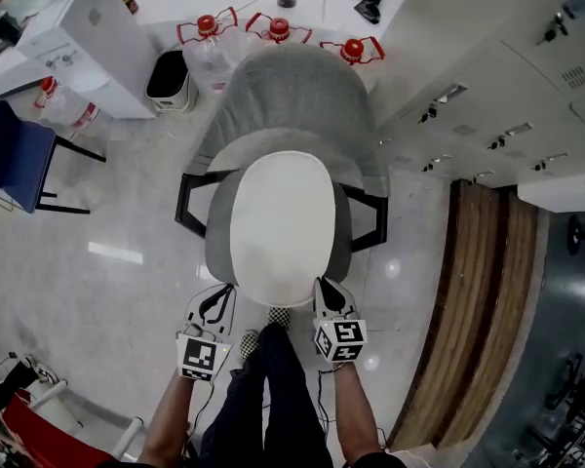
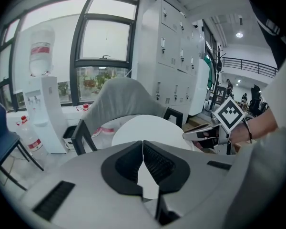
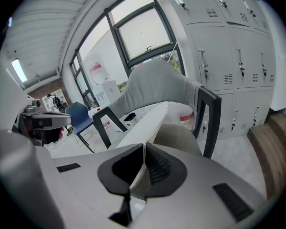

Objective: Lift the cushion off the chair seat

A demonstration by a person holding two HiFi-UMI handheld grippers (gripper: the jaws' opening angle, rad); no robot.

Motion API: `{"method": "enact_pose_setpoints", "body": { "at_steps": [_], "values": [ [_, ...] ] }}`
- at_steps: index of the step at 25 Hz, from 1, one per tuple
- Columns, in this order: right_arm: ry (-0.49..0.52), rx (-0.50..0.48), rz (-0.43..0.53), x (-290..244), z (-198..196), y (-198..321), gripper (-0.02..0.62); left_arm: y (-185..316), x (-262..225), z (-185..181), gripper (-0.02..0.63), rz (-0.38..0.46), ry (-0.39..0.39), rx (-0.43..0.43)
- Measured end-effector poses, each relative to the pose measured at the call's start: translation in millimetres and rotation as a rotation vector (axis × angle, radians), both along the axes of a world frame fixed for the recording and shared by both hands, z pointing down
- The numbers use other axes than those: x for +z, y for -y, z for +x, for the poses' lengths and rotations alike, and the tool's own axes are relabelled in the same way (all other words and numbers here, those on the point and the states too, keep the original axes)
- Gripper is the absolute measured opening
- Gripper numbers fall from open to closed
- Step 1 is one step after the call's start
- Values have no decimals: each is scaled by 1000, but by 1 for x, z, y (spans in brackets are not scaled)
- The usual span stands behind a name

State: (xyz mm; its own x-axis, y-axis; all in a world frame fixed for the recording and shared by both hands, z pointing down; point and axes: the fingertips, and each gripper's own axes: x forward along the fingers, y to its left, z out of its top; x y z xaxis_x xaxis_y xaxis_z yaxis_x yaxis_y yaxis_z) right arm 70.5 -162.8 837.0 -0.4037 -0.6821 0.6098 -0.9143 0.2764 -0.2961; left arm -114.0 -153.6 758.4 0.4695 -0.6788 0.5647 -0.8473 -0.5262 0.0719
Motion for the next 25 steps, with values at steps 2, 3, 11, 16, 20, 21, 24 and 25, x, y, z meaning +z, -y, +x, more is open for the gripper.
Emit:
{"method": "enact_pose_setpoints", "body": {
  "at_steps": [2,3,11,16,20,21,24,25],
  "values": [
    [-5,-8,11,-16,-1,-3,37,-2,-17,3,18,15,0,4],
    [-6,-9,15,-24,-1,-4,37,-3,-26,4,18,22,-2,3],
    [-19,-47,57,-96,-2,-7,37,-12,-100,12,18,66,-15,-9],
    [-37,-63,89,-145,0,-10,37,-16,-146,6,18,98,-11,-23],
    [-38,-60,117,-179,6,-19,35,-23,-182,4,18,138,-9,-27],
    [-38,-59,124,-187,8,-21,35,-25,-191,3,18,148,-10,-28],
    [-37,-51,149,-216,11,-29,35,-32,-219,1,18,179,-12,-30],
    [-34,-47,159,-227,11,-32,35,-35,-229,0,18,190,-14,-29]
  ]
}}
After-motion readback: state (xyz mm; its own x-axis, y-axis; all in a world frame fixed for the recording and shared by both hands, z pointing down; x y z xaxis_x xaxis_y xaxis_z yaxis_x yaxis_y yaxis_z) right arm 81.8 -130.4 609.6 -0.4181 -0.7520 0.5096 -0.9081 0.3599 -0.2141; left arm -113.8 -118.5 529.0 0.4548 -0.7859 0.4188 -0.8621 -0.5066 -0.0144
